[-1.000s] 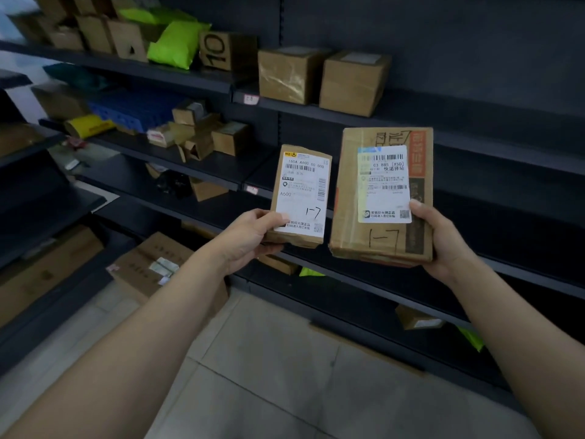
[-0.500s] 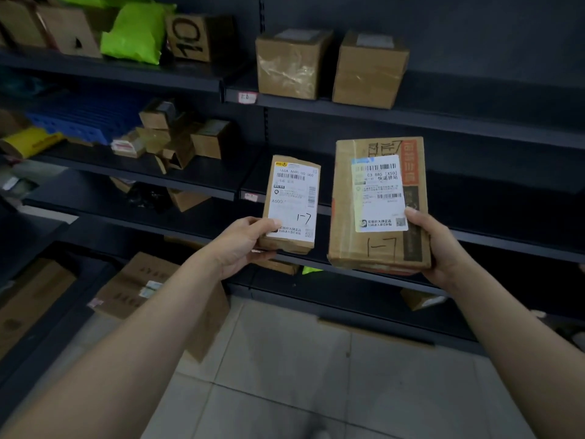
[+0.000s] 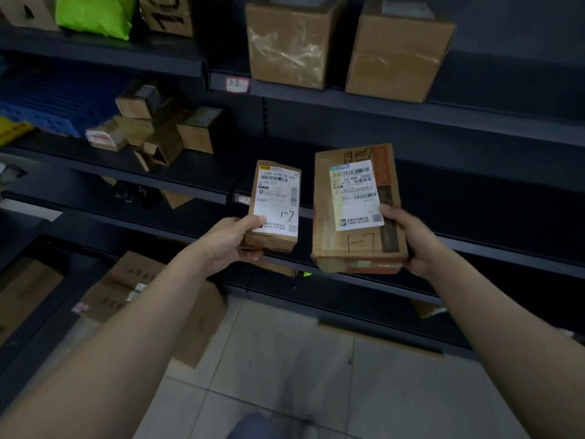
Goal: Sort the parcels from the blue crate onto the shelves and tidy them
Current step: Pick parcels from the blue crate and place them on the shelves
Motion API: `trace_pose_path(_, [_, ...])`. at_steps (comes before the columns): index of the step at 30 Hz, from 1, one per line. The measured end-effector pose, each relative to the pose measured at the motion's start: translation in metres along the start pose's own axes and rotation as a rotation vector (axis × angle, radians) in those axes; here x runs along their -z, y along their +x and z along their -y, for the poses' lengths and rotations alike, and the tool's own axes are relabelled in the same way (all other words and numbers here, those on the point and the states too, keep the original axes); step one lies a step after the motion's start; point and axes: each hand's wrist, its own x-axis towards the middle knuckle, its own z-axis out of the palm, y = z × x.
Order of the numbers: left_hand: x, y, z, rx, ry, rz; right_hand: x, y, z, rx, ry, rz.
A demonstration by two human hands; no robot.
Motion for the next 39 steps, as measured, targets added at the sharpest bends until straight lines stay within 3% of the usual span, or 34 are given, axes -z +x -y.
trace_pose_path(22, [0.039, 0.186, -0.032, 0.127, 0.029, 0.049, -0.024, 0.151, 0.003, -0.070, 0.164, -0.130])
trace_pose_path(39, [0.036, 0.244, -0.017, 0.183, 0.020, 0.044, -0.020, 0.194, -0.013, -0.117, 0.243, -0.121])
